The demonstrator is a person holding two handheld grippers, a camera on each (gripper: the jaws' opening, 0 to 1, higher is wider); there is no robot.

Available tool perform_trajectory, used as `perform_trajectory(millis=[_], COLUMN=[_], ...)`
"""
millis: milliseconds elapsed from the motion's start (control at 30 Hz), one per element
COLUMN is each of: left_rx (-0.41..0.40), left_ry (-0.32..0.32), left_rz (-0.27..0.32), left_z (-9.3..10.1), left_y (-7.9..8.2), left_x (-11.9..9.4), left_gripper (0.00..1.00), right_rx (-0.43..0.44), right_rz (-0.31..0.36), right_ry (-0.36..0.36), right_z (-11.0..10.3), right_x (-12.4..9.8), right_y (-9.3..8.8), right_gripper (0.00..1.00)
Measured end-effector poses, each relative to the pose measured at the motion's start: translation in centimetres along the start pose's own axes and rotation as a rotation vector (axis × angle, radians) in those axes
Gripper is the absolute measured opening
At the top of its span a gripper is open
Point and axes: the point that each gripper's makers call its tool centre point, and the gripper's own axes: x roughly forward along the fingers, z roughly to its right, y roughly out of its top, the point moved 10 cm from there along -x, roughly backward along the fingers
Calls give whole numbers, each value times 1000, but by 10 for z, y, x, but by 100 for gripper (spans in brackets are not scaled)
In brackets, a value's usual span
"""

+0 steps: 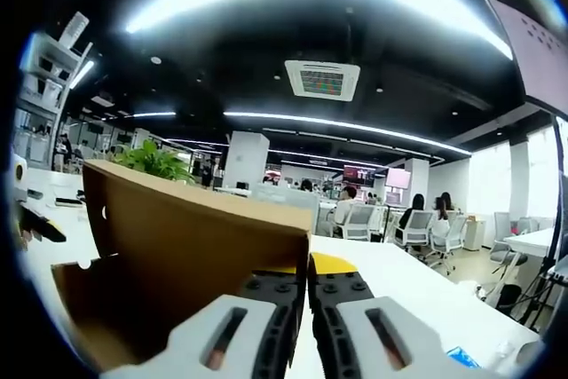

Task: Operate the shoe box by opening the lid, removing the specified soft item, and placing it in the target area until the item is outside and the box remains undamaged.

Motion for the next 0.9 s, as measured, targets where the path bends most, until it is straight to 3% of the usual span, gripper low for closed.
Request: perform_trajectory(millis=[33, 67, 100, 167, 367, 500, 533, 600, 733, 900], left_rx=[-22, -30, -33, -16, 54, 84, 86, 95, 106, 135], left_ry=[3, 3, -3, 11, 89, 108, 115, 133, 142, 143], left_rz=[-2, 61, 63, 38, 58, 51, 52, 46, 37, 15], left_z=[0, 1, 2, 7, 13, 14, 13, 11, 10, 14], left_y=[0, 5, 5, 4, 10, 10, 10, 8, 9, 7], left_x=[0, 1, 2, 2, 10, 12, 12, 12, 14, 16], left_gripper=[58, 62, 66, 66, 74, 75, 75, 75, 75, 74], right_rx=[-3, -6, -9, -7, -9, 4, 21, -36, 27, 37], right_rz=[-5, -8, -6, 1, -29, -92, -80, -62, -56, -56], right_ry=[-2, -3, -3, -1, 3, 12, -5, -17, -1, 0], right_z=[0, -1, 0, 0, -1, -3, -6, -7, -1, 1], right_x=[0, 0, -1, -1, -2, -2, -4, -8, -10, -16], right_y=[0, 0, 0, -2, -7, -22, -23, -23, -20, -18], right_gripper=[0, 0, 0, 0, 0, 0, 0, 0, 0, 0])
